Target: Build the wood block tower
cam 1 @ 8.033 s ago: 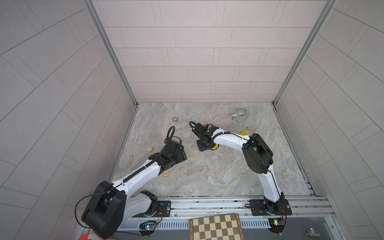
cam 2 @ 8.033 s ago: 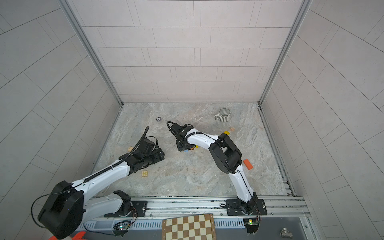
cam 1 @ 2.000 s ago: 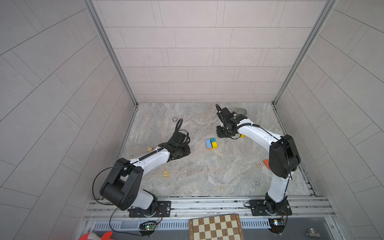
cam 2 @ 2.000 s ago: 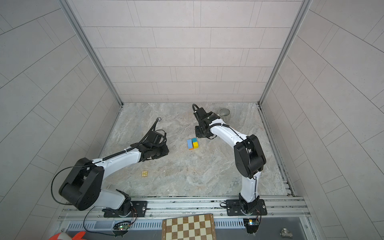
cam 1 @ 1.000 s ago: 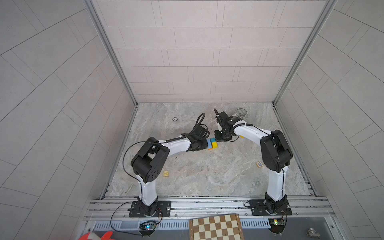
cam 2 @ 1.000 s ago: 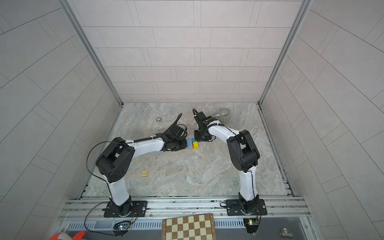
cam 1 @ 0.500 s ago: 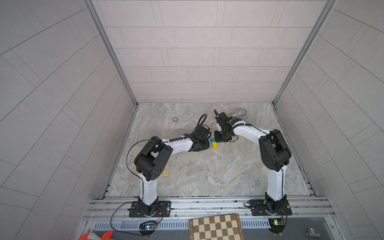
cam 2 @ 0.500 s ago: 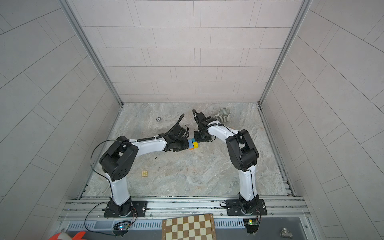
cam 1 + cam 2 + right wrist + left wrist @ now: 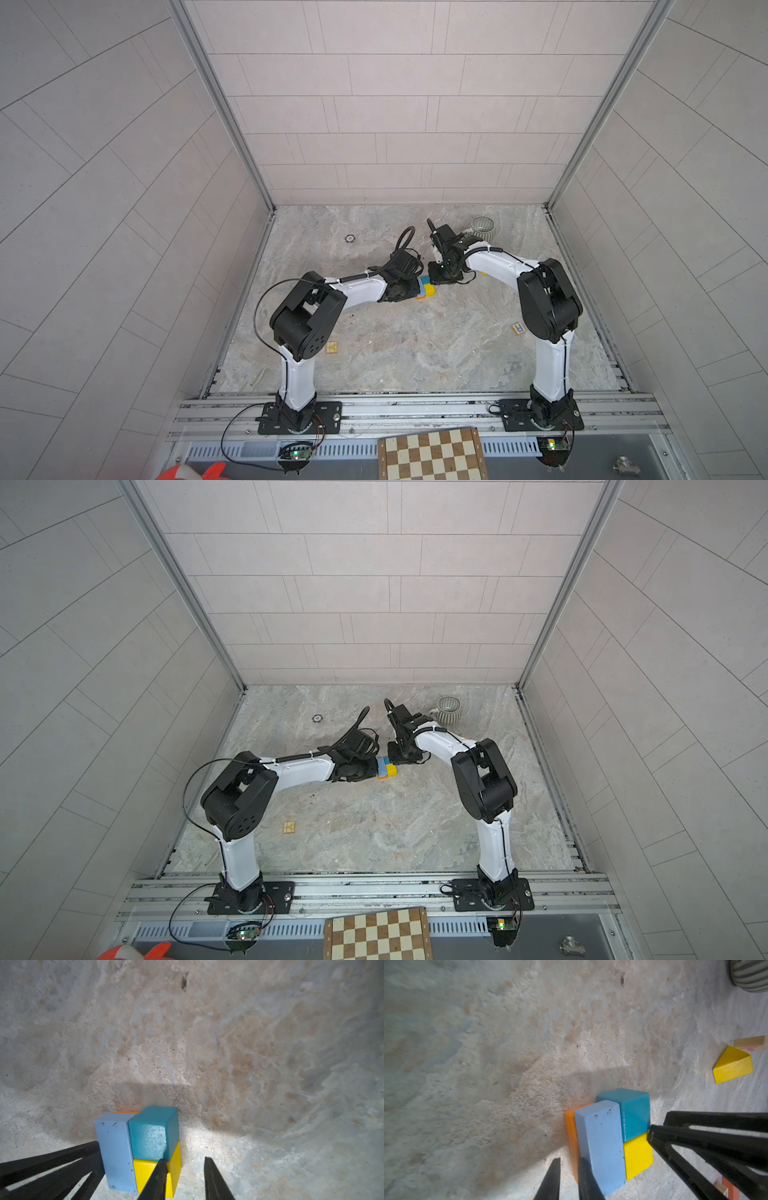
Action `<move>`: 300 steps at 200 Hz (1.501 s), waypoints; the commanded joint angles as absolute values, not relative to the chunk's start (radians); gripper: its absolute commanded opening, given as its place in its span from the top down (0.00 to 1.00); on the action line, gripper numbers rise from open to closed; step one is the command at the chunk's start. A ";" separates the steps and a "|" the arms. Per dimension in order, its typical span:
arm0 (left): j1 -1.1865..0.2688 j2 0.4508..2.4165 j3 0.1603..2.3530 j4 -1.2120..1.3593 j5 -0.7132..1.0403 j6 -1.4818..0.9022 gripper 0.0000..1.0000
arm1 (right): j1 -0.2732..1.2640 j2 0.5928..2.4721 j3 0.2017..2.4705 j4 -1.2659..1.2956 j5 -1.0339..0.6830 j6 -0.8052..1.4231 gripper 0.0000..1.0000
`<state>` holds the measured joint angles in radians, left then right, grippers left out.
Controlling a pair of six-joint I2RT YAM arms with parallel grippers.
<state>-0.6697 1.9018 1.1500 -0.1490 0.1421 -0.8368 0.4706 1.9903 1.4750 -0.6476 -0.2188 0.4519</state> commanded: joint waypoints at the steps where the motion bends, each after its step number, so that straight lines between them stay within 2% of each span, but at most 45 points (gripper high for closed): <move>1: -0.667 1.856 1.141 -0.177 0.116 -0.815 0.80 | 0.475 2.008 1.482 -0.675 -0.189 0.443 0.68; 43: -0.652 1.863 1.129 -0.186 0.110 -0.808 0.83 | 0.472 2.005 1.480 -0.676 -0.179 0.444 0.68; 111: -0.646 1.921 1.171 -0.192 0.131 -0.798 0.84 | 0.455 1.988 1.471 -0.666 -0.157 0.455 0.63; 195: -0.646 1.951 1.201 -0.192 0.141 -0.796 0.85 | 0.422 1.971 1.468 -0.650 -0.188 0.457 0.62; 300: -0.646 1.969 1.205 -0.171 0.150 -0.808 0.86 | 0.458 2.049 1.524 -0.719 -0.170 0.398 0.62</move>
